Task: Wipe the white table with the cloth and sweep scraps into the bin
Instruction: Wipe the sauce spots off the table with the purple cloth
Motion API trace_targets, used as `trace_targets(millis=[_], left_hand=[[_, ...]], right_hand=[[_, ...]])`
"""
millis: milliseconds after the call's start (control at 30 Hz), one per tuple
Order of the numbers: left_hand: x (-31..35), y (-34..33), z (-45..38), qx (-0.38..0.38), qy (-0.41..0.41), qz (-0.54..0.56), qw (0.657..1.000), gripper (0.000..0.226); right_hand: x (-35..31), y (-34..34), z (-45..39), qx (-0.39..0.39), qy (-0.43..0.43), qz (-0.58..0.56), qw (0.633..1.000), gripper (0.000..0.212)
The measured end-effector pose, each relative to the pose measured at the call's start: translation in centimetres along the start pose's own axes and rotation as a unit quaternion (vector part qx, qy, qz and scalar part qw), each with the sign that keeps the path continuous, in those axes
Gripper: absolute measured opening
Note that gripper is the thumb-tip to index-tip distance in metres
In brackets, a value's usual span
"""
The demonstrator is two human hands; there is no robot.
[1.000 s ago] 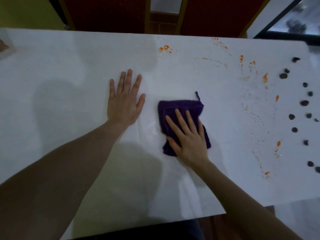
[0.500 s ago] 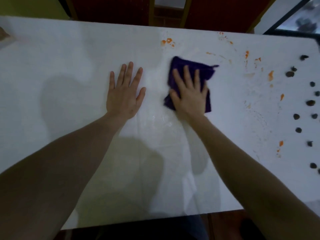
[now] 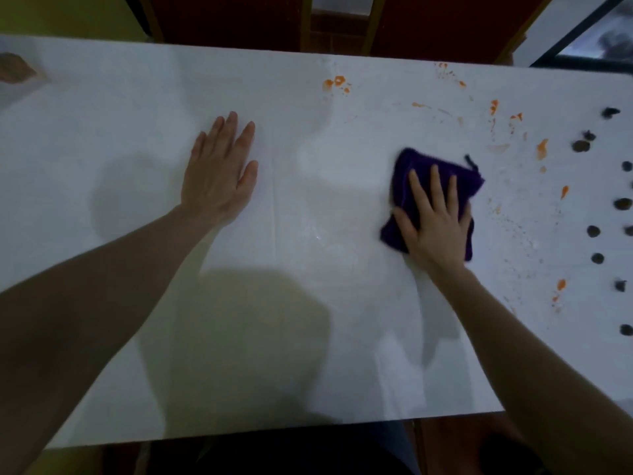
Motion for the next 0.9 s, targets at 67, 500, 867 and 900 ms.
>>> trace_targets(millis=[67,500,867,900], left_hand=[[-0.5,-0.5,0.1,0.004,-0.005,-0.014,1.000,0.061],[-0.5,-0.2,-0.3,0.005,-0.017,-0.017,1.000,0.061],[-3.7,0.4,-1.6,0.043,0.005,-0.013,0.999,0.057],[-3.7,0.4,-1.6,0.044,0.006,-0.013,0.999,0.058]], right_hand=[[-1.7,0.0,-4.2,0.008,-0.011,-0.002,1.000,0.065],[-8.0,-2.8,5.4,-0.008,0.199,0.008,0.980,0.061],[-4.1,1.4,-15.0,0.046,0.004,-0.013,0.999,0.060],[-6.4,1.1,-15.9,0.042,0.030,-0.009,0.999,0.061]])
Point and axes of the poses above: each hand's wrist, its own z-axis away from the middle knuckle, its own y-axis out of the back of the hand, x = y × z, the point moved 6 cm from there along -z, towards the middle knuckle, and after that the axes turned 15 degrees about y, right-handed, at the moved point
